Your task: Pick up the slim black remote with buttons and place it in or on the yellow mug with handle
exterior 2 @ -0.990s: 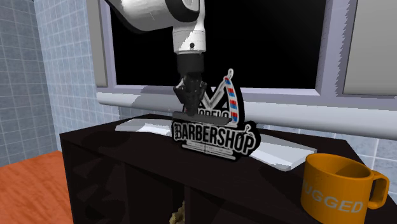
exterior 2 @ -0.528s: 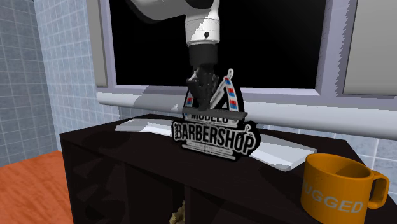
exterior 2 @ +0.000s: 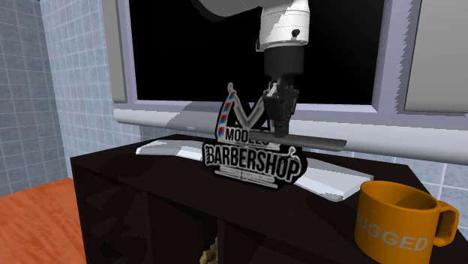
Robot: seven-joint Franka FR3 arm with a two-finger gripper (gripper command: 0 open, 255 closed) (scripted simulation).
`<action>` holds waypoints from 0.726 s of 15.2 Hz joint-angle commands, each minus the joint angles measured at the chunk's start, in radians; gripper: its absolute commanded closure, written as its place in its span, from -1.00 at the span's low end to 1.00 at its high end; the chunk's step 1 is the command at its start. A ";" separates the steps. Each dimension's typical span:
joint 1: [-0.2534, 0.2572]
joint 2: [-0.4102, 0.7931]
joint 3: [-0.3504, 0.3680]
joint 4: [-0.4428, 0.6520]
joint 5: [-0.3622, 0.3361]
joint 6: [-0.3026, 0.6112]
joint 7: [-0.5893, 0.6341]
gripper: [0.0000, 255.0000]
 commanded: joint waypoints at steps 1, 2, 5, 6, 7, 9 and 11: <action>-0.030 0.012 -0.018 0.009 0.015 -0.003 -0.054 1.00; -0.046 0.019 -0.027 0.015 0.023 -0.005 -0.081 1.00; -0.097 0.048 -0.051 0.039 0.052 -0.013 -0.163 1.00; -0.115 0.060 -0.059 0.049 0.064 -0.017 -0.191 1.00; -0.134 0.073 -0.065 0.061 0.077 -0.021 -0.220 1.00; -0.176 0.103 -0.076 0.089 0.104 -0.032 -0.277 1.00; -0.221 0.137 -0.084 0.122 0.133 -0.045 -0.333 1.00</action>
